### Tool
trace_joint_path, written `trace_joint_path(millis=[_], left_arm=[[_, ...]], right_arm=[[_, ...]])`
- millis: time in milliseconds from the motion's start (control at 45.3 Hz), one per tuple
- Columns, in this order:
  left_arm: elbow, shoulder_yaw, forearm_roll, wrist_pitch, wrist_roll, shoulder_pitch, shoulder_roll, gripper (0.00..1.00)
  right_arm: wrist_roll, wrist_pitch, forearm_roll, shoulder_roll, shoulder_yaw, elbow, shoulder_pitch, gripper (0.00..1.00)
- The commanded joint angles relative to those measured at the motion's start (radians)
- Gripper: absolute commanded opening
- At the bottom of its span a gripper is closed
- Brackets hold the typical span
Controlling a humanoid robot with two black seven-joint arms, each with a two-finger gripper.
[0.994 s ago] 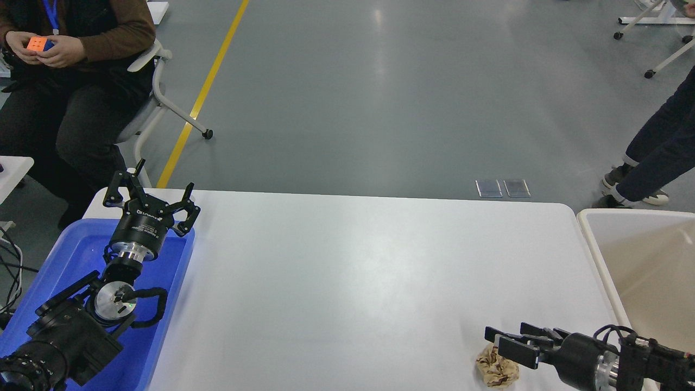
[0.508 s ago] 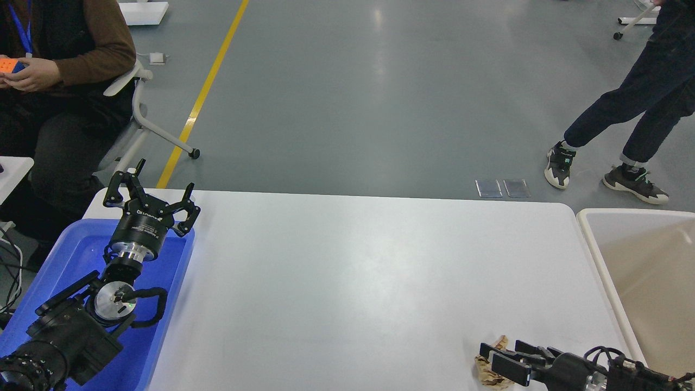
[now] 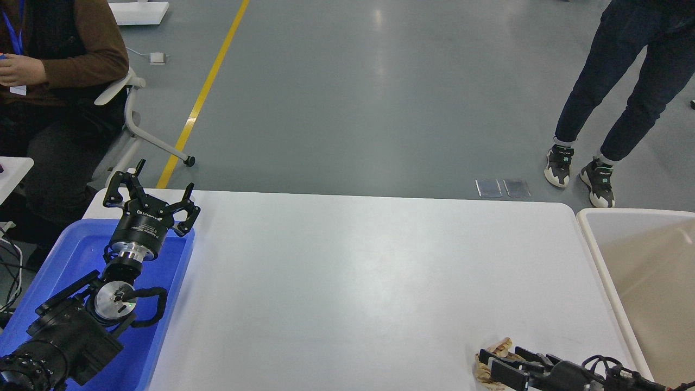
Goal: Tidy desktop
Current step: 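Close the right gripper on the crumpled tan paper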
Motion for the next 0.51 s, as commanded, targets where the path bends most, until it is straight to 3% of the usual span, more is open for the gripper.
trace_joint_path(millis=[0, 486], left_arm=[[0.000, 0.000, -0.001, 0.001, 0.000, 0.000, 0.000, 1.00], [0.000, 0.000, -0.001, 0.001, 0.000, 0.000, 0.000, 1.00]], right_arm=[[0.019, -0.013, 0.000, 0.003, -0.003, -0.017, -0.001, 1.00], [0.060, -0.042, 0.000, 0.020, -0.046, -0.062, 0.002, 0.99]])
